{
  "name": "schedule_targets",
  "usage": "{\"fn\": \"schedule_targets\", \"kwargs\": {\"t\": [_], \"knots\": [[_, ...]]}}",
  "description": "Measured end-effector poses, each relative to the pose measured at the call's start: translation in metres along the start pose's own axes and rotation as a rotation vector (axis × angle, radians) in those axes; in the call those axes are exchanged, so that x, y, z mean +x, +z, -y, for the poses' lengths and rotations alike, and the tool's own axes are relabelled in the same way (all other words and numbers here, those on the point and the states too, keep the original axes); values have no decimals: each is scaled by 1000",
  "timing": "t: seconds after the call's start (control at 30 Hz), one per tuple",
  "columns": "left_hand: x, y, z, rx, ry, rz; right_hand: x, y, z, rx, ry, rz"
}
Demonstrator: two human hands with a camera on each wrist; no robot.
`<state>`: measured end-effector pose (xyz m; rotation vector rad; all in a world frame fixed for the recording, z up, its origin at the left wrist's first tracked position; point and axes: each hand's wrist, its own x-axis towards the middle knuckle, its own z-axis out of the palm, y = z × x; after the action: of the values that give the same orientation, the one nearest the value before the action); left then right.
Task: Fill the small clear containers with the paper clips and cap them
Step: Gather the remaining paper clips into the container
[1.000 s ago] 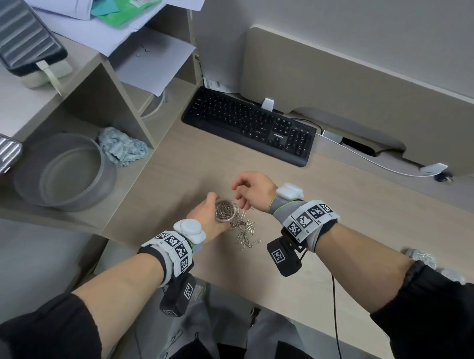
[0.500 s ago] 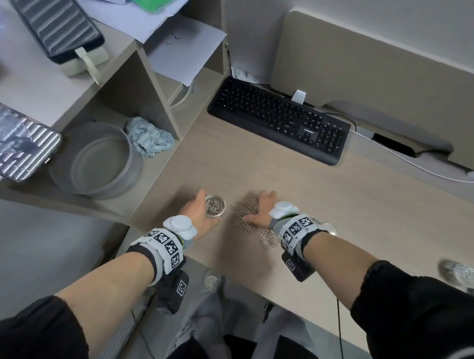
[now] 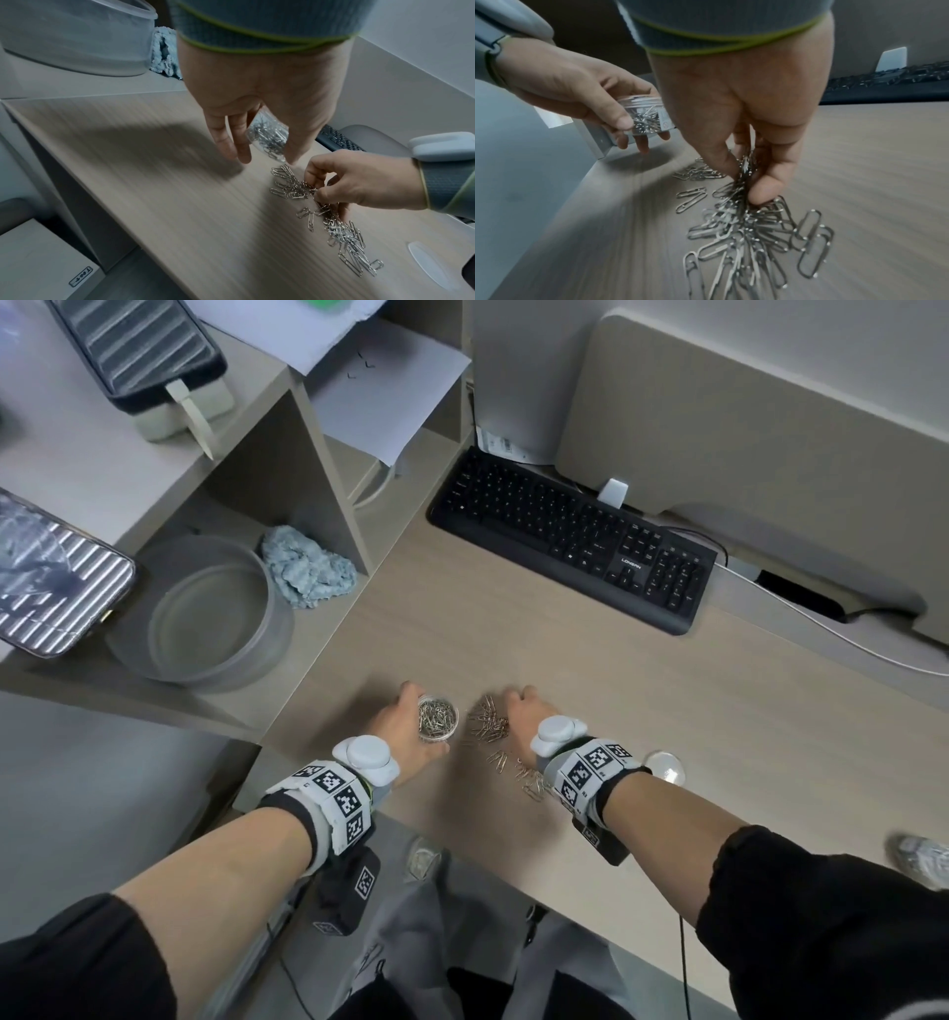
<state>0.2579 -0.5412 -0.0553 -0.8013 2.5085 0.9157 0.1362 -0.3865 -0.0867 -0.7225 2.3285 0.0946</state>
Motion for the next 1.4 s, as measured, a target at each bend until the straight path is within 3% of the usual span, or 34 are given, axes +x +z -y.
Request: {"fn": "schedule_targets", "kwargs": {"t": [0.17, 0.37, 0.63, 0.73, 0.97, 1.4], "knots": [[1, 4, -9, 27, 32, 16, -3, -9, -23, 112, 11, 41], [4, 18, -28, 69, 72, 46, -18, -21, -53, 701, 177, 132], [8, 37, -66, 53, 170, 79, -50, -68, -62, 987, 77, 29], [6, 38, -81, 22, 196, 82, -58, -79, -54, 931, 8, -19], [3, 36, -100, -12, 213, 63, -73, -87, -38, 499, -140, -115], [-3, 30, -94, -42, 220, 60, -78, -88, -37, 792, -190, -43]]}}
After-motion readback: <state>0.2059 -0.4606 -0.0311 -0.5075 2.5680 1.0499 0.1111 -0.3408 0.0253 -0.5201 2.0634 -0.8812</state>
